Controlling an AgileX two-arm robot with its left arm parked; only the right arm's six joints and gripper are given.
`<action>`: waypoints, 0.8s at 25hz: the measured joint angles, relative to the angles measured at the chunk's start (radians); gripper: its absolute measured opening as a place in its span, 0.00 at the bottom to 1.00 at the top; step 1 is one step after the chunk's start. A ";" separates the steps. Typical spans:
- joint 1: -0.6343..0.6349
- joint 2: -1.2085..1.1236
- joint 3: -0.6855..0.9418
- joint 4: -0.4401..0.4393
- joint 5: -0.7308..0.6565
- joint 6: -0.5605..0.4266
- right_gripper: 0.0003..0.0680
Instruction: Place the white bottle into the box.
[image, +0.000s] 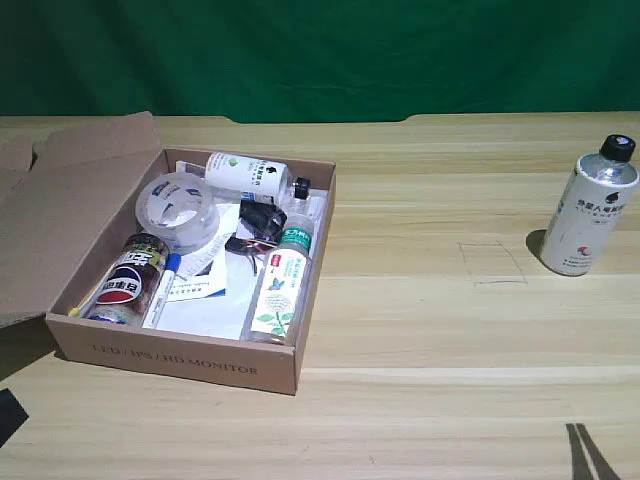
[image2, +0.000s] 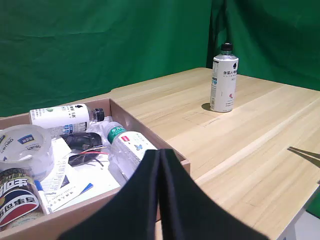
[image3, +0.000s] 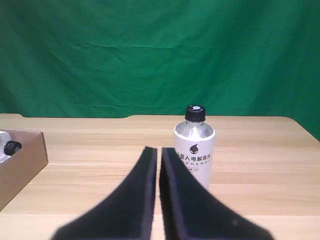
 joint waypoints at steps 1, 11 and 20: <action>0.000 0.000 0.000 0.000 0.000 0.000 0.00; 0.000 0.000 0.000 0.000 0.000 0.000 0.00; 0.000 0.069 0.000 0.000 0.000 0.021 0.46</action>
